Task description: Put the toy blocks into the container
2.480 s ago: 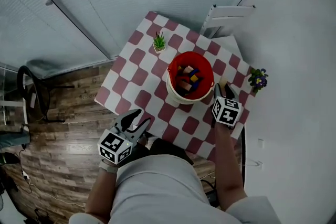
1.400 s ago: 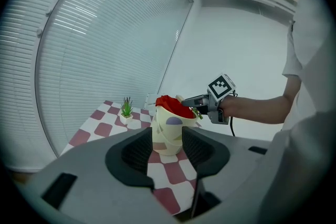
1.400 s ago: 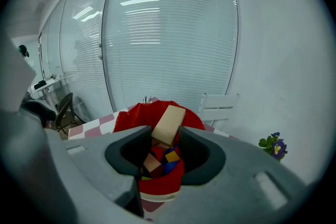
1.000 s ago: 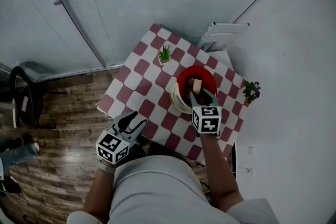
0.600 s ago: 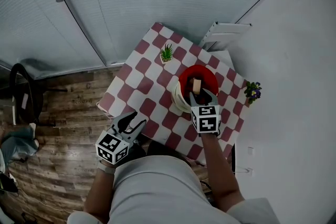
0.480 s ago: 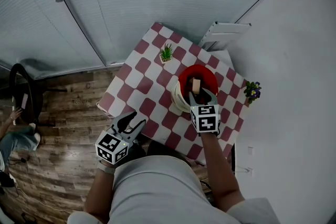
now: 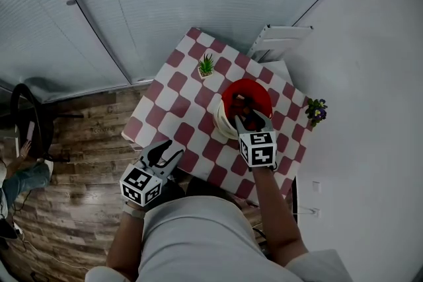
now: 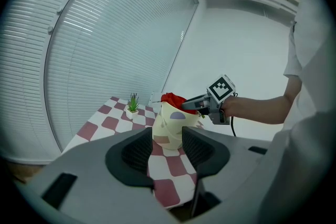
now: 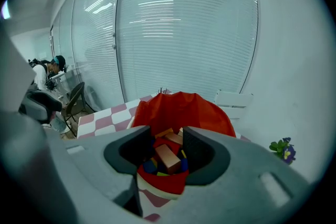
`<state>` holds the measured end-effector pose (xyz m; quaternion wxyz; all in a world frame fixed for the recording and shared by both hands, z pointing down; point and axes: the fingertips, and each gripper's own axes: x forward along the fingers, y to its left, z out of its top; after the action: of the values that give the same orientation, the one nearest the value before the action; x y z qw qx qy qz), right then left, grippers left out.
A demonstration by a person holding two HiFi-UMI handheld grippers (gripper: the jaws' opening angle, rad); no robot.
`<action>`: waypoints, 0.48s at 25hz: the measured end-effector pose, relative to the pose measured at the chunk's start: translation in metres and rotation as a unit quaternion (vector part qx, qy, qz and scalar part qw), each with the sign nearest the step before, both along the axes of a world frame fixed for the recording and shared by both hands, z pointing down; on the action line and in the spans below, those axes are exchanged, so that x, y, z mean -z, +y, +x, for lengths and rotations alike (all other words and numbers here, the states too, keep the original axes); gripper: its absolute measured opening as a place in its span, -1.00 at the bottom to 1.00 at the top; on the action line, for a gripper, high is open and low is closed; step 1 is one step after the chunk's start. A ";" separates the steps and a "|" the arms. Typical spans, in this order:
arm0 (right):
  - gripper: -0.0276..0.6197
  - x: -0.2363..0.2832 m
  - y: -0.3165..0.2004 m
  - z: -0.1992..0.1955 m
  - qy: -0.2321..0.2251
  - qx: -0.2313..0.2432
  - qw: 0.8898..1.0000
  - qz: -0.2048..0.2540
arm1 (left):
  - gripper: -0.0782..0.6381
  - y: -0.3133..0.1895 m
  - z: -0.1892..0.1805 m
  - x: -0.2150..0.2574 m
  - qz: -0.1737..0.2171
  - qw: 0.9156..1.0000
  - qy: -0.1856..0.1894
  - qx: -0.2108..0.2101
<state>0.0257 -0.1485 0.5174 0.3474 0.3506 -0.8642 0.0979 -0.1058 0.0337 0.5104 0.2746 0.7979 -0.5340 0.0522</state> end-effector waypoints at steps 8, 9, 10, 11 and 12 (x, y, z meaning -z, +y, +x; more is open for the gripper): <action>-0.36 0.023 0.007 0.015 -0.038 -0.018 0.999 0.020 | -0.34 -0.015 0.011 0.014 0.017 1.000 -0.007 -0.026; -0.36 0.026 0.009 0.018 -0.044 -0.019 0.999 0.022 | -0.34 -0.018 0.014 0.015 0.019 0.999 -0.009 -0.030; -0.36 0.028 0.011 0.021 -0.050 -0.020 0.998 0.023 | -0.34 -0.021 0.016 0.017 0.022 0.999 -0.010 -0.035; -0.36 0.030 0.013 0.023 -0.057 -0.022 0.998 0.024 | -0.34 -0.025 0.018 0.019 0.025 0.999 -0.010 -0.040; -0.36 0.033 0.016 0.025 -0.064 -0.024 0.997 0.025 | -0.34 -0.028 0.021 0.021 0.028 0.999 -0.010 -0.045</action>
<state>0.0509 -0.1320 0.4846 0.2803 0.3724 -0.8783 0.1067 -0.0850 0.0061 0.4891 0.2443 0.8278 -0.5018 0.0579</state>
